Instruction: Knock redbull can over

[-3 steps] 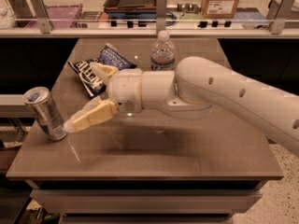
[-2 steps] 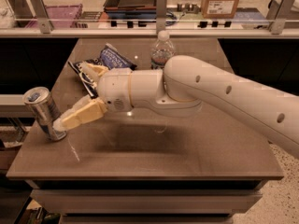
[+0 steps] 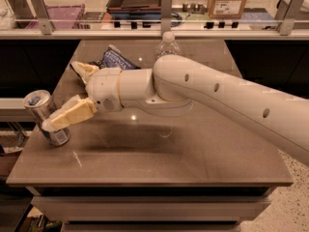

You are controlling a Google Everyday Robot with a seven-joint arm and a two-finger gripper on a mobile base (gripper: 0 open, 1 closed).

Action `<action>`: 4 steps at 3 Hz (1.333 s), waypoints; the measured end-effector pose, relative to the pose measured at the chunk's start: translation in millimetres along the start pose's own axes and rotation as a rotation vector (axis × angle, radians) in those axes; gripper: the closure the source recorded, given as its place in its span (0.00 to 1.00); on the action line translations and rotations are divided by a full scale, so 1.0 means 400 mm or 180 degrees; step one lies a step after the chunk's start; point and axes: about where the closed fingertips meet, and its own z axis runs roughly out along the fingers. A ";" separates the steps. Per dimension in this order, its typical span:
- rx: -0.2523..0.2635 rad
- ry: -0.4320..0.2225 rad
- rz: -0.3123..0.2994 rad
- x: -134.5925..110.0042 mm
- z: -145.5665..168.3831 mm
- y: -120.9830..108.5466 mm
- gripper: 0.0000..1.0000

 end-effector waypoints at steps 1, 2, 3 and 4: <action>0.0006 -0.0090 -0.0064 0.000 0.036 0.011 0.00; -0.0011 -0.0191 -0.0071 0.007 0.069 0.035 0.00; -0.0055 -0.0238 -0.0023 0.013 0.088 0.069 0.00; -0.0066 -0.0238 -0.0033 0.009 0.091 0.072 0.18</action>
Offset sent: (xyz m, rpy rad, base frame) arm -0.0184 0.0410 -0.0165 0.0971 -0.0259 0.0153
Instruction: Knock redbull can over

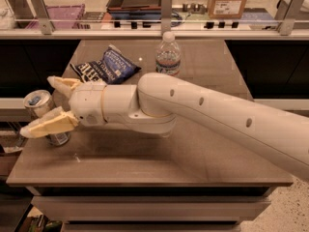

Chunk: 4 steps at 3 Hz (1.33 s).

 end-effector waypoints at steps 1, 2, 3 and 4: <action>-0.0011 -0.0002 -0.0006 -0.003 0.004 0.004 0.41; -0.0026 -0.0003 -0.0014 -0.007 0.009 0.009 0.72; -0.0035 -0.0004 -0.0020 -0.009 0.012 0.012 0.95; -0.0043 -0.0007 -0.0024 -0.012 0.014 0.015 1.00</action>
Offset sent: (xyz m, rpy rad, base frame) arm -0.0015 0.0015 0.0008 0.0000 -0.0016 0.0033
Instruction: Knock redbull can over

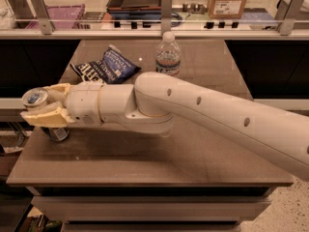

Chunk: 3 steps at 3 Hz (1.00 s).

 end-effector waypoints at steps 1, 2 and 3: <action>-0.0005 -0.0008 -0.0003 -0.002 0.000 0.001 1.00; -0.0035 -0.0082 -0.0074 -0.019 -0.013 -0.005 1.00; 0.0003 0.0020 -0.0073 -0.032 -0.034 -0.010 1.00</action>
Offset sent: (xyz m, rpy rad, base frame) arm 0.0063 -0.0161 0.0164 0.0522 -0.0518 0.0248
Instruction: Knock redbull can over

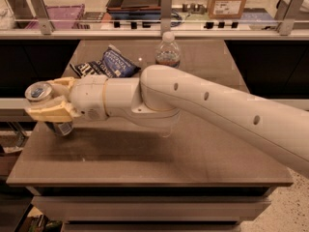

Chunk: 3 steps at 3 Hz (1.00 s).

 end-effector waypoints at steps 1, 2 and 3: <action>0.0131 0.0235 0.0105 -0.014 -0.046 -0.004 1.00; 0.0265 0.0504 0.0238 -0.047 -0.104 -0.005 1.00; 0.0341 0.0729 0.0390 -0.069 -0.164 -0.017 1.00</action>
Offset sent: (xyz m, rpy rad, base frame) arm 0.0001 -0.0821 0.0360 -0.2428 0.1672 -0.2011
